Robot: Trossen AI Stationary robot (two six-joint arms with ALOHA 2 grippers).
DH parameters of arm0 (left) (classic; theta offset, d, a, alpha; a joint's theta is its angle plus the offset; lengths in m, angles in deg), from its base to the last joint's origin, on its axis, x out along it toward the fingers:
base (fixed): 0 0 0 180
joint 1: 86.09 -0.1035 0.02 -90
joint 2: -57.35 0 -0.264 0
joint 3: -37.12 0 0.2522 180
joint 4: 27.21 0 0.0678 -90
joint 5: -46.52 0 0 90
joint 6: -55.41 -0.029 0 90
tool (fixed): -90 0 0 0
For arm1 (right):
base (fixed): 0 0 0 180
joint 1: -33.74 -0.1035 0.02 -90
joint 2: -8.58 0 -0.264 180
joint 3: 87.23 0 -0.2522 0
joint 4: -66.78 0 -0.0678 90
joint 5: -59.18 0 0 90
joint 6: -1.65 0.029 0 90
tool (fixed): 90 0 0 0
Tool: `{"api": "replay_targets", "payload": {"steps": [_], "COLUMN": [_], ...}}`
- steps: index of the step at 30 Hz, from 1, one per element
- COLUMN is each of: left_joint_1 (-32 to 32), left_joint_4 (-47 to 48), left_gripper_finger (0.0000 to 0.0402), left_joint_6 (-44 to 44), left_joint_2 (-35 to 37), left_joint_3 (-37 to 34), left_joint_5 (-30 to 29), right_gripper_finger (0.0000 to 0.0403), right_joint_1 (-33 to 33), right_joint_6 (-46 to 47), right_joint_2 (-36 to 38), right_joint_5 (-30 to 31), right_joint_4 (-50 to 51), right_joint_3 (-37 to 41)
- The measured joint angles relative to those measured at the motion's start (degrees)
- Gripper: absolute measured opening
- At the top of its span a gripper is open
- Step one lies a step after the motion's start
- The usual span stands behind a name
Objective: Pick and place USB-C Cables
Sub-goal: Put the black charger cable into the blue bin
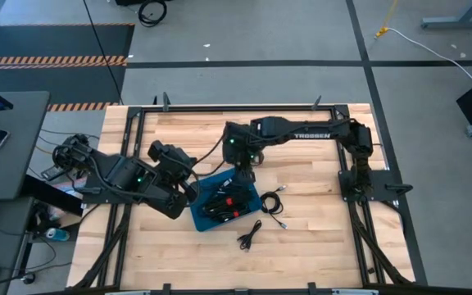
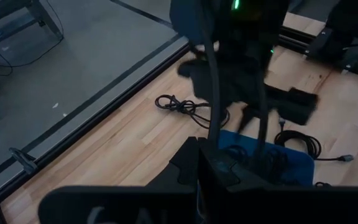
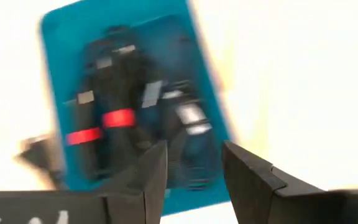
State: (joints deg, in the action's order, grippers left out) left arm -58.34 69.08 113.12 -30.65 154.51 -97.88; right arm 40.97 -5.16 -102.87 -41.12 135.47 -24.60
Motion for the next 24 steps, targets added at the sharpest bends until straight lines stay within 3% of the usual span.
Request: {"api": "replay_targets", "payload": {"steps": [3, 5, 11, 24], "left_joint_1": [0.00, 0.00, 0.02, 0.07], "left_joint_4": [0.03, 0.03, 0.01, 0.01], "left_gripper_finger": [0.0005, 0.0005, 0.0005, 0.0005], "left_joint_6": [-0.02, -0.02, -0.04, -1.87], "left_joint_2": [0.00, 0.00, 0.00, 0.00], "left_joint_3": [0.00, 0.00, 0.00, 0.00], "left_joint_5": [0.03, 0.14, 0.43, 0.40], "right_gripper_finger": [0.0157, 0.0157, 0.0158, 0.0158], "right_joint_1": [1.46, 2.99, 6.55, 6.29], "right_joint_6": [0.72, 4.51, 19.58, 28.74], "right_joint_2": [0.00, 0.00, 0.01, -0.02], "right_joint_5": [9.37, 12.46, 14.69, 14.92], "right_joint_4": [1.47, 2.26, 6.95, 3.88], "right_joint_3": [-1.52, -1.62, 2.27, 18.96]}}
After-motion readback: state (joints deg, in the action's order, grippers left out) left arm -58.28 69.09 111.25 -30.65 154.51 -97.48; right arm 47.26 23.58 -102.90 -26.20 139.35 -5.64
